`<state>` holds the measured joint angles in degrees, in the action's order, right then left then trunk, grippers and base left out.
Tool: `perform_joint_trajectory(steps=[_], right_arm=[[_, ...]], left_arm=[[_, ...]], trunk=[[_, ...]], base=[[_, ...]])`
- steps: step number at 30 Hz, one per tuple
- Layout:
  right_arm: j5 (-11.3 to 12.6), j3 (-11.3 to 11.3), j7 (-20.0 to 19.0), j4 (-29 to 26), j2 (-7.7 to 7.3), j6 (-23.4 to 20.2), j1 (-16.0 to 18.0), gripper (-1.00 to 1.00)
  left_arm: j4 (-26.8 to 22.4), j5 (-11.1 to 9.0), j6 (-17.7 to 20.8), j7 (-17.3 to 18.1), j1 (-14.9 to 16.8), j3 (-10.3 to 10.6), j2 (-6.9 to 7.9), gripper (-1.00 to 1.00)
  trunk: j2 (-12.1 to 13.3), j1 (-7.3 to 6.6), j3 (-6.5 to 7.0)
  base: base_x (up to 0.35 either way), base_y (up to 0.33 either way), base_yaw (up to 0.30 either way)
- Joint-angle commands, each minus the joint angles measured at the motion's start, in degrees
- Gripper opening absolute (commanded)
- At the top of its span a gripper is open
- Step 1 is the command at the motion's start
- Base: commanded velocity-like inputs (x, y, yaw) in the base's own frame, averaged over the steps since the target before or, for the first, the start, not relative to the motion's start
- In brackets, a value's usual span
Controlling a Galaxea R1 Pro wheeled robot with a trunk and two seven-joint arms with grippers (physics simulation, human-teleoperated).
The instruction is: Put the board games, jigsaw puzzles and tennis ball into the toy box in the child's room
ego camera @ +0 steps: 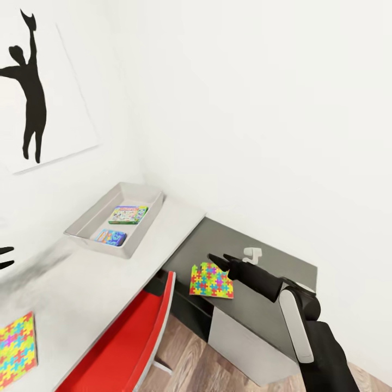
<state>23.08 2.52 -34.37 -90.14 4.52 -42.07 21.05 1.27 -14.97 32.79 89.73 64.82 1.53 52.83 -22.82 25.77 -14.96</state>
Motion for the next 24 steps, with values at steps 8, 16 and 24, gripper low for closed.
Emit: perform_joint_trajectory(steps=[8, 16, 24], right_arm=[[-0.16, 0.12, -0.17, -0.03, 0.05, -0.38, 0.04, 1.0], [-0.22, -0.01, -0.15, -0.03, 0.05, 0.6, 0.04, 1.0], [-0.3, -0.27, 0.16, 0.04, 0.05, 1.75, 0.04, 1.0]], left_arm=[[0.14, -0.06, 0.61, 0.27, 0.13, 0.22, -0.01, 1.0], [0.14, -0.13, -1.56, 0.27, 0.13, 0.22, -0.13, 1.0], [0.14, -0.14, -2.15, 0.27, 0.13, 0.22, -0.14, 1.0]], trunk=[[-0.1, 0.01, 0.61], [-0.1, 0.01, 1.31], [-0.1, 0.01, 2.01]], base=[[-0.065, 0.0, 0.156], [-0.036, 0.0, 0.167], [-0.127, 0.014, 0.176]])
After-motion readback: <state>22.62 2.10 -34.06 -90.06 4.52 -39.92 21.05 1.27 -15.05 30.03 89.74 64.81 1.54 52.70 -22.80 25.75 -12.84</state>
